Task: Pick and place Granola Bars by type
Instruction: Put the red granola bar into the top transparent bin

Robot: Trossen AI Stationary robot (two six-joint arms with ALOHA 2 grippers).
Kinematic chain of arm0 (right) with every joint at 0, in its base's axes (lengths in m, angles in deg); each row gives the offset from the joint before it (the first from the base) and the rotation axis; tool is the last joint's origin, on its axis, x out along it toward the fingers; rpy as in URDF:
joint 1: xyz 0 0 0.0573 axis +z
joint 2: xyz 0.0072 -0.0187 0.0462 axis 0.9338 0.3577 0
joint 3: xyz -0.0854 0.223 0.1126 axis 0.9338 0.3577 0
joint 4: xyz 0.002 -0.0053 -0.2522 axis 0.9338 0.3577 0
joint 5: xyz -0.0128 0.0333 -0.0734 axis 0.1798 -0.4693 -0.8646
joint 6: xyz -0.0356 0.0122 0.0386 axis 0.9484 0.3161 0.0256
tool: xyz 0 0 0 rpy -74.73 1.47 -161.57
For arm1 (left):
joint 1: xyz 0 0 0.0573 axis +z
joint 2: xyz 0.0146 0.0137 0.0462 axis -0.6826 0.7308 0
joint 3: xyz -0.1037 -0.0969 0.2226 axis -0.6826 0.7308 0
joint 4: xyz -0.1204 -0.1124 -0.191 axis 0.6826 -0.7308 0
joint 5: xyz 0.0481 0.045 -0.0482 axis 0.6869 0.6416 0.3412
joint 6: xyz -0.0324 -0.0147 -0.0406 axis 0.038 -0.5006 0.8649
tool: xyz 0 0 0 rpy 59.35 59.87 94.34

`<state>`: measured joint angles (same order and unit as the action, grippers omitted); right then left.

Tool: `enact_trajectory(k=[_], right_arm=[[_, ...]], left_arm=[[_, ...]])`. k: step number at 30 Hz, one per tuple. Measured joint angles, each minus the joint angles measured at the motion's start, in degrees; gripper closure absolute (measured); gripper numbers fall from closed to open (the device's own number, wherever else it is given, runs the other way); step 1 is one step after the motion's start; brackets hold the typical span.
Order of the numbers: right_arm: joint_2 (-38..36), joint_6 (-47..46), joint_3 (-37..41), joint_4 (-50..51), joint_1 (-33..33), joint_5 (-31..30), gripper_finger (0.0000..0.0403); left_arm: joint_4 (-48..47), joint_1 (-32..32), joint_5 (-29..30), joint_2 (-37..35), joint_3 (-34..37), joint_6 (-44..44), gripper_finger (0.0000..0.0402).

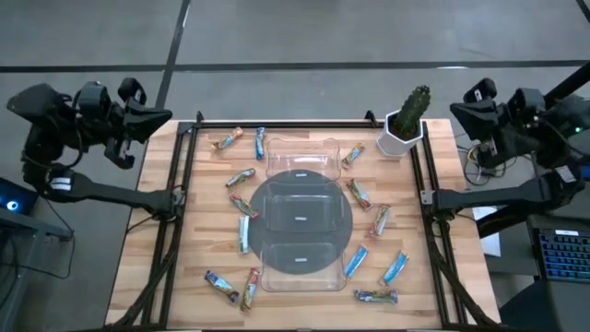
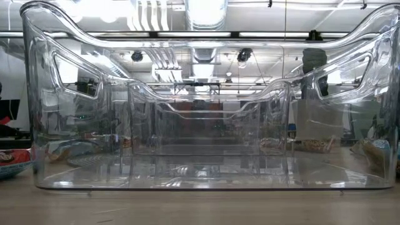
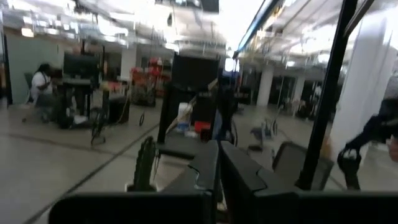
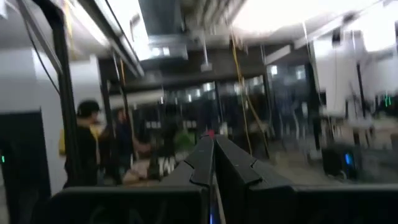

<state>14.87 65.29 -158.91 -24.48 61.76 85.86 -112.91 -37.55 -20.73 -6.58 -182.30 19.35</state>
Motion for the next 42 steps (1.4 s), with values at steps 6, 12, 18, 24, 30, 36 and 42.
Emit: enact_trajectory(k=[6, 12, 18, 24, 30, 36, 42], right_arm=[[7.0, 0.7, -10.6, 12.9, 0.0, 0.1, 0.0394], [11.9, 4.1, -17.0, 17.6, 0.0, 0.2, 0.0394], [15.1, 4.5, -21.2, 19.6, 0.0, 2.3, 0.0394], [17.3, 2.1, -24.5, 25.5, 0.0, 2.8, 0.0394], [18.9, 2.3, -26.5, 31.3, 0.0, 2.8, 0.0394], [19.4, 2.3, -26.6, 34.1, 0.0, 2.7, 0.0394], [19.2, 2.4, -26.5, 34.0, 0.0, 2.7, 0.0394]], left_arm=[[-7.1, 0.0, 0.0, 4.2, -5.6, -1.2, 0.0402], [-9.2, 0.0, 0.0, 6.1, -6.4, -1.4, 0.0402], [-9.3, 0.0, 0.2, 7.0, -6.3, -2.0, 0.0402], [-9.2, 0.0, 0.3, 7.0, -6.3, -4.3, 0.0402], [-9.3, 0.0, 0.3, 6.9, -6.3, -4.2, 0.0402], [-14.2, 0.0, 5.9, 7.1, -6.2, -4.1, 0.0402], [-17.8, 0.0, 13.2, 7.2, -6.3, -4.0, 0.0402]])
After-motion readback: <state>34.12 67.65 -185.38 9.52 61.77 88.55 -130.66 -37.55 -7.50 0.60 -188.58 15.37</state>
